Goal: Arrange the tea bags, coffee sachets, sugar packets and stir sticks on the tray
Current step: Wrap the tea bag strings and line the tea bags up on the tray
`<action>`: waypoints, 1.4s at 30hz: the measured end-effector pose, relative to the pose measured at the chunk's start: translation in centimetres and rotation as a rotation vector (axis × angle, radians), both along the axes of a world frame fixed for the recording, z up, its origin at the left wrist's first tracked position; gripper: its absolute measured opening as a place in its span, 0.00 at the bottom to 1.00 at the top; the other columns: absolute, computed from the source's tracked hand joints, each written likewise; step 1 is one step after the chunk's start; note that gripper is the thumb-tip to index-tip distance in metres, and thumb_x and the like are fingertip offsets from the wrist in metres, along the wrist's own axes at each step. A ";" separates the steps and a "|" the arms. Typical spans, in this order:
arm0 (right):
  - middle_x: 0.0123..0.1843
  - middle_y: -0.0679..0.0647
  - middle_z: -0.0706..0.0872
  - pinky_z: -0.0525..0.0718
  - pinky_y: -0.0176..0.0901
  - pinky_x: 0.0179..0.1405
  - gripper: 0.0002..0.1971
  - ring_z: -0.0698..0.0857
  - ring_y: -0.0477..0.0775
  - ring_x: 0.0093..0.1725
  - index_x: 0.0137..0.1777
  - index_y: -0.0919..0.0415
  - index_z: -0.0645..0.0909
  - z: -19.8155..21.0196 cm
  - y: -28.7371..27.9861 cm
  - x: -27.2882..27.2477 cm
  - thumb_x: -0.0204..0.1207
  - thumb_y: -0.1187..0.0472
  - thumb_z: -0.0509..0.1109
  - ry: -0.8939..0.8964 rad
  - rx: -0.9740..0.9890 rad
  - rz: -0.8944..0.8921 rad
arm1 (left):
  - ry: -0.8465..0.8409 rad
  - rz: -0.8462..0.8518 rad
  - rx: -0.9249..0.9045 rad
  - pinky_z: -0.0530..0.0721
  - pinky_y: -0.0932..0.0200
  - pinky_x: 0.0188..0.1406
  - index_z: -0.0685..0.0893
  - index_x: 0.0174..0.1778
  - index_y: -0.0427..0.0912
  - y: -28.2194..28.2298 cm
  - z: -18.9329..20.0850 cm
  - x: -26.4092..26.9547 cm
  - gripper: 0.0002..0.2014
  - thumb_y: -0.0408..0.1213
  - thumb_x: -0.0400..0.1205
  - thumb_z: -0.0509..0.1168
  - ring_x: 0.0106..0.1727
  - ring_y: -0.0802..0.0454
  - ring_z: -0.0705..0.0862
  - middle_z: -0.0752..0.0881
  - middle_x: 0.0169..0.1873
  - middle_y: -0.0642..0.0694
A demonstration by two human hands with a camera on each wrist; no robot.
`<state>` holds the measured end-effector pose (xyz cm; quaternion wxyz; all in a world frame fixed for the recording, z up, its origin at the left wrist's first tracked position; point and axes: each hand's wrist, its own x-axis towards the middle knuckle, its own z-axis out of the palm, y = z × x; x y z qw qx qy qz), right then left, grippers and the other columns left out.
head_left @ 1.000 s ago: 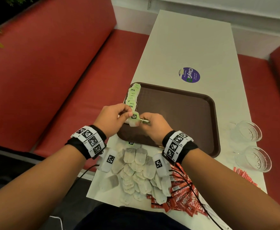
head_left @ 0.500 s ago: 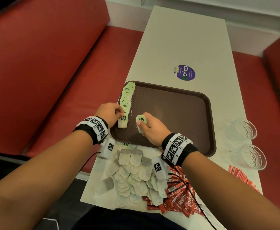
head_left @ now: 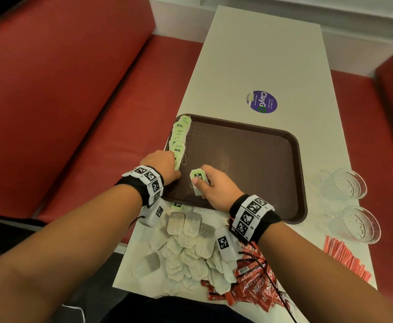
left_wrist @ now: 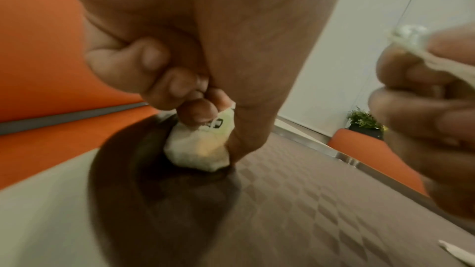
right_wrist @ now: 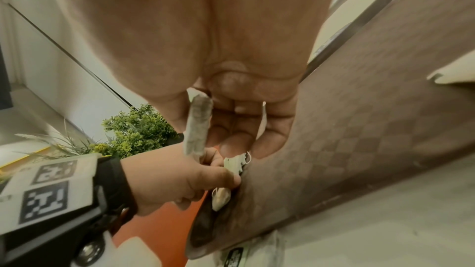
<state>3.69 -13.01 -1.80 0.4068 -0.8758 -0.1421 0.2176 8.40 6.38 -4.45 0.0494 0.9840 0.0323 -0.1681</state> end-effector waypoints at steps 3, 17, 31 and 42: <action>0.45 0.57 0.85 0.87 0.66 0.46 0.10 0.87 0.61 0.44 0.48 0.55 0.73 -0.3 -0.2 -0.1 0.87 0.49 0.62 0.020 0.004 -0.006 | -0.010 0.012 -0.008 0.86 0.51 0.41 0.80 0.46 0.46 0.0 0.5 0.6 0.19 0.60 0.76 0.69 0.42 0.43 0.85 0.86 0.43 0.46; 0.46 0.54 0.87 0.87 0.63 0.48 0.10 0.87 0.57 0.43 0.49 0.54 0.75 -0.4 -0.7 0.7 0.87 0.49 0.62 -0.012 0.001 -0.009 | -0.093 0.146 -0.073 0.78 0.51 0.45 0.74 0.63 0.37 -1.0 0.6 4.6 0.30 0.55 0.76 0.72 0.56 0.35 0.85 0.84 0.57 0.38; 0.35 0.52 0.83 0.80 0.52 0.37 0.09 0.78 0.50 0.34 0.43 0.55 0.80 0.1 0.6 0.7 0.81 0.52 0.72 -0.113 0.095 -0.072 | -0.171 -0.239 -0.712 0.75 0.66 0.30 0.88 0.44 0.53 0.4 5.5 -4.0 0.05 0.49 0.81 0.71 0.27 0.60 0.79 0.85 0.29 0.58; 0.46 0.44 0.89 0.76 0.27 0.39 0.14 0.80 0.32 0.34 0.58 0.51 0.84 -0.7 0.2 -2.5 0.74 0.56 0.79 0.020 -0.104 0.272 | -0.130 -0.046 -0.634 0.85 0.57 0.52 0.88 0.55 0.51 4.2 3.3 -4.5 0.06 0.41 0.83 0.71 0.47 0.54 0.88 0.90 0.43 0.53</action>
